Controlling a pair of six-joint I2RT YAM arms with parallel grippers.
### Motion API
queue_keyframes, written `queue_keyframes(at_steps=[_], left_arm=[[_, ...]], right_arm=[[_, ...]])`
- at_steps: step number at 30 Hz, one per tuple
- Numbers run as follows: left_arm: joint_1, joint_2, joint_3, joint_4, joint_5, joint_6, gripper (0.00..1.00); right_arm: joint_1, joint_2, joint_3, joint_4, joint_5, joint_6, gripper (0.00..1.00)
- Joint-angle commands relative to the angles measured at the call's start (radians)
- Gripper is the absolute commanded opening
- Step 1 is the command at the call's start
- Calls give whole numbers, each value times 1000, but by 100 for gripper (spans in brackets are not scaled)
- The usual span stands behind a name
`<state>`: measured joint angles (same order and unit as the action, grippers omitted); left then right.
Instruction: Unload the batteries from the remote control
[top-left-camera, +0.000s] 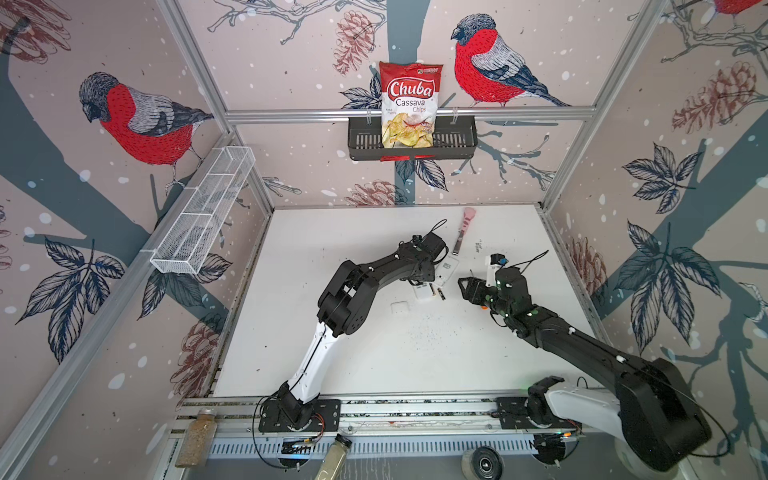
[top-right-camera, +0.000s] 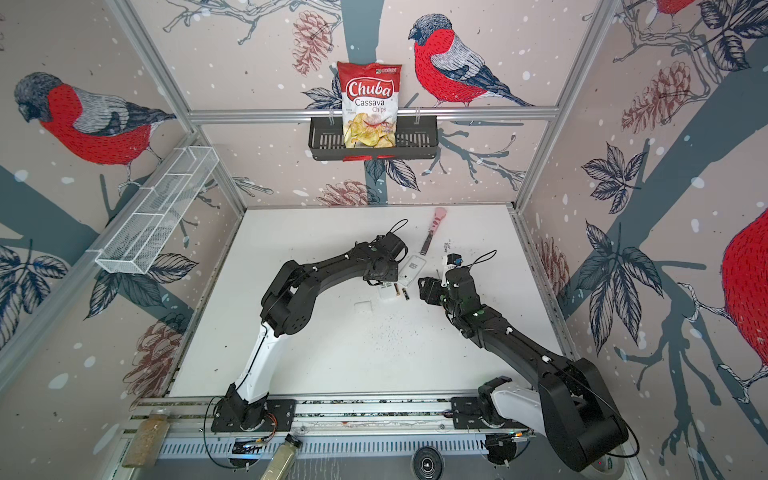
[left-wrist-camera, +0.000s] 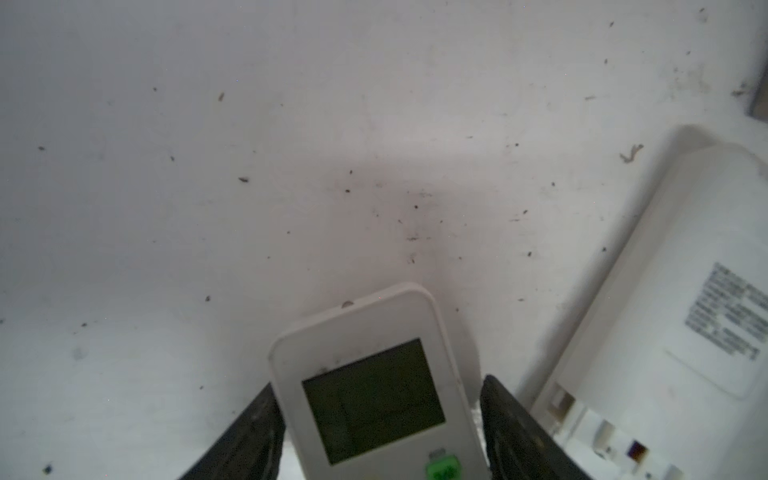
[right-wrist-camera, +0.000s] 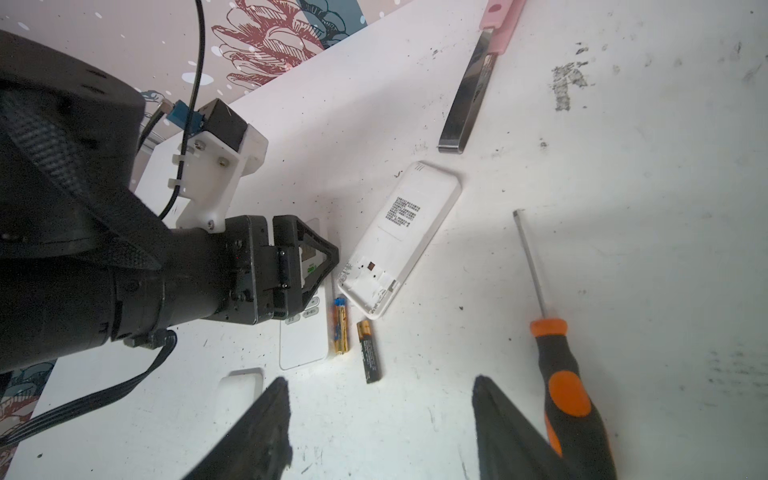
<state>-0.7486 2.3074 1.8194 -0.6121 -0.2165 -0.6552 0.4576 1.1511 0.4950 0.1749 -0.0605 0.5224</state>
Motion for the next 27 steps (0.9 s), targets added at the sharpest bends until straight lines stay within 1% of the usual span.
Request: queue_keyframes(at_steps=[1, 5, 10, 12, 14, 16, 19, 22, 27], left_arm=[[4, 1, 3, -13, 6, -9, 67], [8, -2, 2, -21, 0, -6, 61], [11, -6, -3, -30, -12, 2, 58], [12, -8, -8, -30, -11, 5, 59], [12, -9, -14, -30, -10, 8, 63], [9, -13, -22, -29, -9, 10, 65], [3, -16, -30, -33, -29, 14, 65], [-1, -11, -38, -29, -25, 15, 65], [-5, -3, -38, -19, -9, 17, 57]], right_arm=[[3, -8, -3, 14, -1, 2, 71], [3, -11, -3, 14, -1, 2, 71], [3, -12, -4, 14, 0, 2, 71], [3, -13, -4, 14, 1, 2, 71], [3, -12, -4, 15, 0, 2, 71], [3, -11, -4, 15, 1, 2, 71], [3, -9, -4, 15, 1, 2, 71], [4, -8, -4, 15, 1, 2, 71], [2, -9, -4, 14, 3, 1, 71]])
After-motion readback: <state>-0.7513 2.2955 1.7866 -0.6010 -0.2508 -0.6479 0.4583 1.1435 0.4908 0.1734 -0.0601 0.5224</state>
